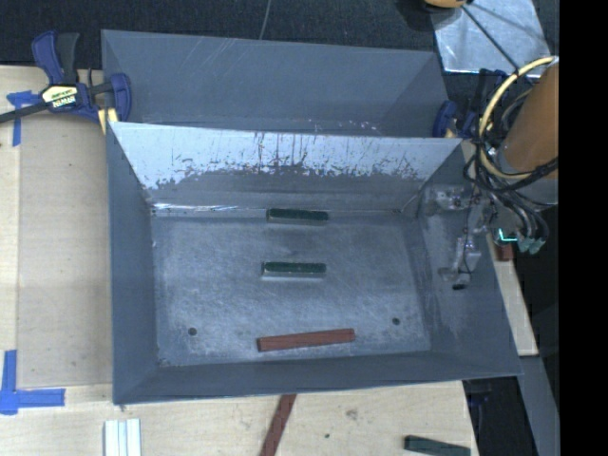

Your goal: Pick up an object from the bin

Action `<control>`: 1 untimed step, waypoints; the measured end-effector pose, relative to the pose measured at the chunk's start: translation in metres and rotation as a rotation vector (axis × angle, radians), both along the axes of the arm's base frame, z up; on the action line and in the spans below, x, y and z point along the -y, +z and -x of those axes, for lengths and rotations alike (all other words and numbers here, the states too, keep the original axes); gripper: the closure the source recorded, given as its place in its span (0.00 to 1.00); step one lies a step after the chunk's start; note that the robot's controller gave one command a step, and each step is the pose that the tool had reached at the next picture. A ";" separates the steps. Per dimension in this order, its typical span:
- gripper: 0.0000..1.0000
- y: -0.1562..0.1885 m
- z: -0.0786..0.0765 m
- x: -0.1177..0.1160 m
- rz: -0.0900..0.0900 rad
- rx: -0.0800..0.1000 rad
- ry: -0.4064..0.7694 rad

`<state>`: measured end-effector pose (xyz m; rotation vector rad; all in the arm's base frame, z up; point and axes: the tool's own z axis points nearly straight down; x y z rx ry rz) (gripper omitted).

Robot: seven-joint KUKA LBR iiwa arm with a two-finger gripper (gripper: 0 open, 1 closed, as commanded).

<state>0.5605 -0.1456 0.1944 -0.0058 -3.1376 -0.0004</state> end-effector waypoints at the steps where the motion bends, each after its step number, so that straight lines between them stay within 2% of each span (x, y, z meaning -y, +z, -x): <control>1: 0.00 0.004 -0.001 -0.001 0.001 0.006 0.003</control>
Offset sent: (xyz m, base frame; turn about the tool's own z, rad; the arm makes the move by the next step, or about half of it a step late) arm -0.0331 0.1227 -0.1244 0.0120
